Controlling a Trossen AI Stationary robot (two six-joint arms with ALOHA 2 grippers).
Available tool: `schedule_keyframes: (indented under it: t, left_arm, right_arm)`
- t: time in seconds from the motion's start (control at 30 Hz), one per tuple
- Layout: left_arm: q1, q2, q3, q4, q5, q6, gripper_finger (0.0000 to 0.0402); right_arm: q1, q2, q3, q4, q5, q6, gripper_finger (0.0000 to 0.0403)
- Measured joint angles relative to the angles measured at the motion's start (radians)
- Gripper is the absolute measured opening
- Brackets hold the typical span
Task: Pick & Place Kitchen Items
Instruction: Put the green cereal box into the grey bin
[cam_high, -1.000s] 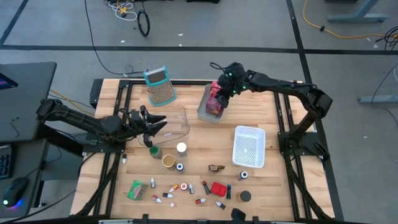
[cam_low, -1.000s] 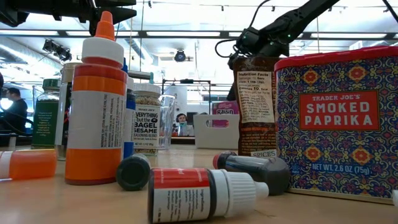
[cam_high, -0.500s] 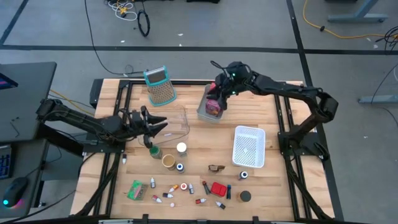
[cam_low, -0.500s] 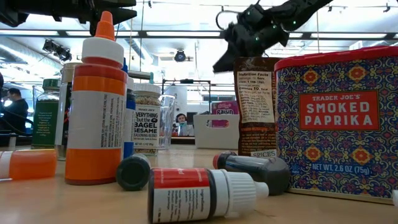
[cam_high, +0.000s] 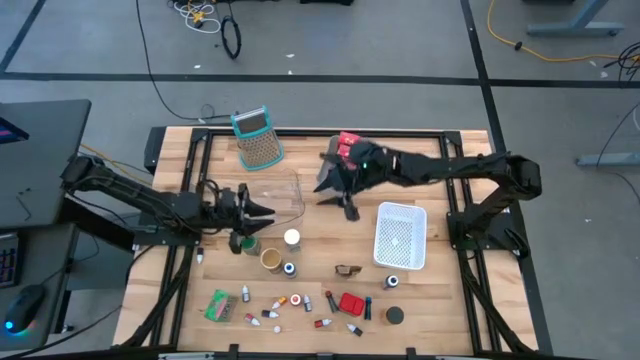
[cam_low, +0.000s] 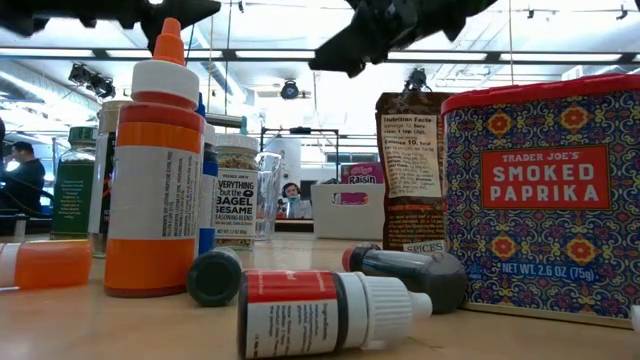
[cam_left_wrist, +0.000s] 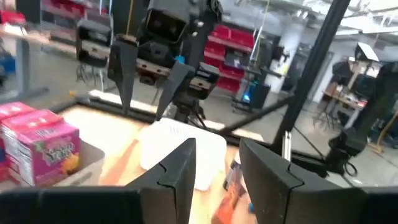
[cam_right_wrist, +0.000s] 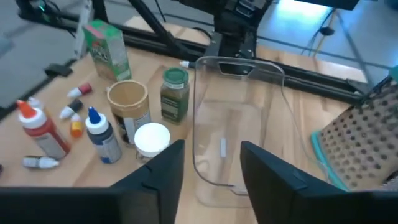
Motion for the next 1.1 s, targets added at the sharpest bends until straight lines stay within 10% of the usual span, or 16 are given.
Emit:
schedule_keyframes:
  t: [0.23, 0.5, 0.8, 1.1]
  left_arm:
    - [-0.034, 0.134, 0.404, -0.623, -0.062, -0.079, 0.0132]
    - [-0.097, 0.322, 0.814, -1.3, 0.065, -0.422, 0.0132]
    - [-0.242, 0.506, 0.852, -1.709, 0.338, -1.083, 0.0132]
    - [-0.441, 0.64, 0.805, -1.691, 0.507, -1.36, 0.012]
  right_arm:
    - [0.078, 0.0, 0.0, 0.019, 0.247, -0.002, 0.0217]
    - [0.097, 0.0, 0.0, 0.012, 0.289, 0.0, 0.0224]
    - [0.097, 0.0, 0.0, 0.0, 0.29, 0.058, 0.0224]
    - [0.097, 0.0, 0.0, -0.003, 0.29, 0.057, 0.0224]
